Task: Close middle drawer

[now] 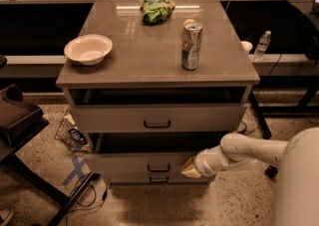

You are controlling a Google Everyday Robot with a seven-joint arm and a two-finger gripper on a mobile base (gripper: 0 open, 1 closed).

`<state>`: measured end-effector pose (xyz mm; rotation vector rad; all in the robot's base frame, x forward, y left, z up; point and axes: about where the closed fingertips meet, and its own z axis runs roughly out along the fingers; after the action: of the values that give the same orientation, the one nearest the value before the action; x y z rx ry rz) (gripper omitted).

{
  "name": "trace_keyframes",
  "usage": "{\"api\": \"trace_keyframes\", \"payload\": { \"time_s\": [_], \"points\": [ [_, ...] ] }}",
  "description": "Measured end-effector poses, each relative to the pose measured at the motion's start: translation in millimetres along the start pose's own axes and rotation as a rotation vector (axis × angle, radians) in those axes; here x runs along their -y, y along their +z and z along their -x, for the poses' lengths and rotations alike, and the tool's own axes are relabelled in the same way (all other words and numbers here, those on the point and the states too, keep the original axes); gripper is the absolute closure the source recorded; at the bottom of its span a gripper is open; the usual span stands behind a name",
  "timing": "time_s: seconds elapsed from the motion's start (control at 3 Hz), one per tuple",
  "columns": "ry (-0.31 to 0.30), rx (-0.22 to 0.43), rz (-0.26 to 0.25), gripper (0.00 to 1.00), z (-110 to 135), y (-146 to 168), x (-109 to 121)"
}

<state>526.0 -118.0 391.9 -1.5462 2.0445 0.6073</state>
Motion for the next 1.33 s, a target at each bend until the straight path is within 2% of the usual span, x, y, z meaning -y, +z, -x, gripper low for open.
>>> {"api": "trace_keyframes", "payload": {
  "time_s": [0.33, 0.67, 1.33],
  "points": [
    [0.003, -0.029, -0.002, 1.0, 8.9, 7.9, 14.3],
    [0.003, -0.03, 0.002, 0.85, 9.9, 10.1, 13.7],
    [0.002, -0.03, 0.01, 0.39, 10.8, 13.7, 11.4]
  ]
}}
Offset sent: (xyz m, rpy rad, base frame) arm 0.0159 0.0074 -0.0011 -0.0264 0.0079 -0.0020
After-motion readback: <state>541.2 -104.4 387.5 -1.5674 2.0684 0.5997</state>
